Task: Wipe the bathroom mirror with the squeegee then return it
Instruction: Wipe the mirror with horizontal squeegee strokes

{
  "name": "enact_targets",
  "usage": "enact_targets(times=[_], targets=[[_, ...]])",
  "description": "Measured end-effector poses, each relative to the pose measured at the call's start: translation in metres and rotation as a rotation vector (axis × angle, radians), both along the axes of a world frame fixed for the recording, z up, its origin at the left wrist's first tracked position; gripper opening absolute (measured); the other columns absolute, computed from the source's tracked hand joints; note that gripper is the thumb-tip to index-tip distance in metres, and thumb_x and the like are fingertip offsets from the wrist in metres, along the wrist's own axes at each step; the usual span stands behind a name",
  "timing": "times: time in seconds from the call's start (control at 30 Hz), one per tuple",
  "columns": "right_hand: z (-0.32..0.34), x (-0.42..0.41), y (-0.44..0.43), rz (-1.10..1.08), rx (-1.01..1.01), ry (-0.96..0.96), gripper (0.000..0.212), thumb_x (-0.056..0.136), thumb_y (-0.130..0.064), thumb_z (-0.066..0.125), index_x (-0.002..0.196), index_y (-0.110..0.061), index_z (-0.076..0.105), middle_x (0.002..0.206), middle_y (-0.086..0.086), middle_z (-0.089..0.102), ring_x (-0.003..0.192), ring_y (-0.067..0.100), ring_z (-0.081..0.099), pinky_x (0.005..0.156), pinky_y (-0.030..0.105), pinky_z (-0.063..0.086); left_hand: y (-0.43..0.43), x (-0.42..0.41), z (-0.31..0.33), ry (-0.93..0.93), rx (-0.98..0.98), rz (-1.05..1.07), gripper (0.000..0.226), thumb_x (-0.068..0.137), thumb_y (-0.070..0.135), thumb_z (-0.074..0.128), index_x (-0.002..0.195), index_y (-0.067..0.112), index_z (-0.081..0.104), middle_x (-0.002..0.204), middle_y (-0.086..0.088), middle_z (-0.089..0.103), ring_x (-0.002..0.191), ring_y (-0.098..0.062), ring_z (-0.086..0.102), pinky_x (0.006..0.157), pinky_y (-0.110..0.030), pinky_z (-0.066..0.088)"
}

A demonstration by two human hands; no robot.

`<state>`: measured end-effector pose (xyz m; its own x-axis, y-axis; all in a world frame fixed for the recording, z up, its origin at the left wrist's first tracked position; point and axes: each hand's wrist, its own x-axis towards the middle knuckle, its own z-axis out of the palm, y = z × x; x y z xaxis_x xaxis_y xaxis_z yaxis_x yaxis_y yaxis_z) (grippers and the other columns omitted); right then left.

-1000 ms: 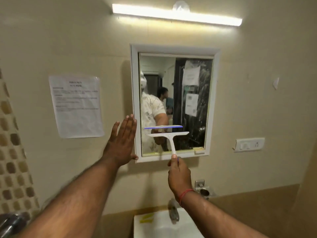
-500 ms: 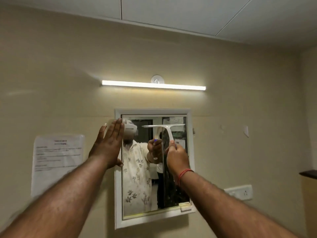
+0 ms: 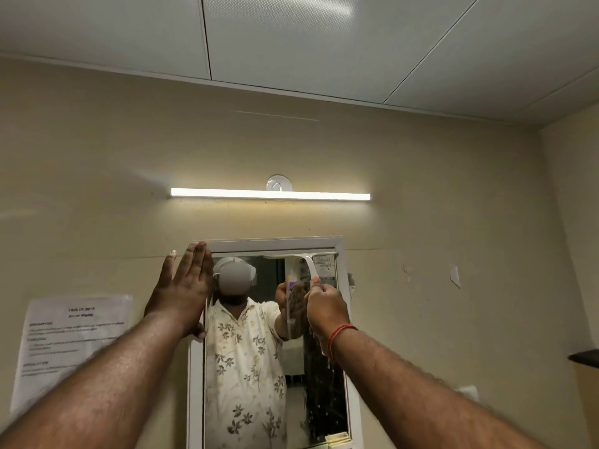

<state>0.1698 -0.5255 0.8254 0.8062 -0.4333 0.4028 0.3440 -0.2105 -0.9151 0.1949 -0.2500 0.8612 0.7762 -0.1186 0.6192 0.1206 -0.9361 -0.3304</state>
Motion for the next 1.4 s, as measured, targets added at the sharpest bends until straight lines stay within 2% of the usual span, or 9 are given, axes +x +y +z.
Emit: enact_targets(times=[0.1, 0.27, 0.43, 0.6, 0.7, 0.8, 0.97, 1.17, 1.4], targets=[[0.000, 0.003, -0.003, 0.020, 0.001, 0.000, 0.054, 0.112, -0.060, 0.036, 0.118, -0.019, 0.070, 0.110, 0.008, 0.074, 0.104, 0.025, 0.069, 0.089, 0.039, 0.054, 0.000, 0.004, 0.003, -0.007, 0.025, 0.026, 0.184, 0.066, 0.084, 0.088, 0.156, -0.003, -0.047, 0.166, -0.024, -0.056, 0.161, -0.041, -0.044, 0.137, -0.064, -0.014], [-0.007, 0.007, 0.003, 0.036, -0.006, -0.021, 0.053, 0.105, -0.069, 0.033, 0.109, -0.029, 0.068, 0.106, 0.002, 0.074, 0.102, 0.023, 0.070, 0.102, 0.052, 0.058, -0.002, 0.007, 0.002, -0.014, 0.023, 0.039, 0.187, 0.063, 0.087, 0.086, 0.155, -0.004, -0.049, 0.165, -0.024, -0.058, 0.160, -0.042, -0.046, 0.137, -0.064, -0.015], [-0.006, 0.009, 0.003, 0.060, 0.004, -0.026, 0.042, 0.110, -0.062, 0.035, 0.094, -0.032, 0.061, 0.104, 0.000, 0.073, 0.099, 0.019, 0.068, 0.103, 0.052, 0.058, -0.002, 0.008, 0.001, -0.012, 0.025, 0.066, 0.186, 0.063, 0.091, 0.082, 0.154, -0.004, -0.049, 0.164, -0.025, -0.058, 0.160, -0.042, -0.046, 0.137, -0.064, -0.014], [-0.007, 0.011, 0.001, 0.106, 0.041, -0.022, 0.041, 0.112, -0.059, 0.036, 0.098, -0.031, 0.062, 0.109, 0.001, 0.071, 0.100, 0.017, 0.065, 0.104, 0.047, 0.055, -0.004, 0.006, 0.001, -0.001, -0.015, 0.058, 0.186, 0.064, 0.086, 0.086, 0.155, -0.002, -0.050, 0.163, -0.022, -0.060, 0.160, -0.039, -0.047, 0.137, -0.063, -0.015], [-0.007, 0.009, 0.000, 0.127, 0.053, -0.035, 0.046, 0.113, -0.056, 0.036, 0.112, -0.022, 0.067, 0.108, 0.003, 0.070, 0.098, 0.017, 0.064, 0.097, 0.040, 0.052, -0.007, 0.002, 0.001, 0.013, -0.039, 0.047, 0.186, 0.065, 0.081, 0.090, 0.153, -0.001, -0.052, 0.163, -0.021, -0.060, 0.159, -0.038, -0.048, 0.137, -0.062, -0.016], [-0.009, 0.008, -0.001, 0.118, 0.030, -0.050, 0.047, 0.114, -0.055, 0.036, 0.110, -0.022, 0.068, 0.104, 0.001, 0.070, 0.093, 0.014, 0.062, 0.091, 0.037, 0.051, -0.008, -0.003, -0.003, 0.014, -0.061, 0.034, 0.183, 0.069, 0.077, 0.090, 0.152, 0.000, -0.053, 0.163, -0.020, -0.060, 0.159, -0.037, -0.048, 0.137, -0.059, -0.018], [-0.020, 0.010, -0.001, 0.106, 0.021, -0.065, 0.039, 0.114, -0.055, 0.035, 0.094, -0.034, 0.062, 0.103, -0.002, 0.071, 0.095, 0.013, 0.064, 0.097, 0.041, 0.055, -0.004, -0.008, -0.014, -0.001, -0.136, -0.017, 0.180, 0.072, 0.075, 0.090, 0.154, 0.003, -0.053, 0.167, -0.016, -0.057, 0.163, -0.033, -0.044, 0.139, -0.056, -0.015], [-0.036, 0.010, 0.002, 0.106, 0.040, -0.048, 0.043, 0.111, -0.061, 0.034, 0.108, -0.033, 0.067, 0.109, 0.000, 0.073, 0.104, 0.021, 0.068, 0.102, 0.053, 0.059, -0.004, -0.013, -0.033, 0.015, -0.106, -0.003, 0.173, 0.078, 0.075, 0.086, 0.156, 0.002, -0.050, 0.166, -0.019, -0.058, 0.162, -0.035, -0.045, 0.139, -0.059, -0.016], [-0.060, 0.007, 0.002, 0.095, 0.032, -0.016, 0.049, 0.110, -0.061, 0.035, 0.116, -0.027, 0.069, 0.108, 0.000, 0.074, 0.104, 0.020, 0.068, 0.102, 0.054, 0.058, 0.001, -0.009, -0.062, 0.024, -0.093, 0.002, 0.181, 0.070, 0.079, 0.090, 0.156, 0.000, -0.049, 0.168, -0.020, -0.056, 0.164, -0.037, -0.042, 0.139, -0.061, -0.013]])
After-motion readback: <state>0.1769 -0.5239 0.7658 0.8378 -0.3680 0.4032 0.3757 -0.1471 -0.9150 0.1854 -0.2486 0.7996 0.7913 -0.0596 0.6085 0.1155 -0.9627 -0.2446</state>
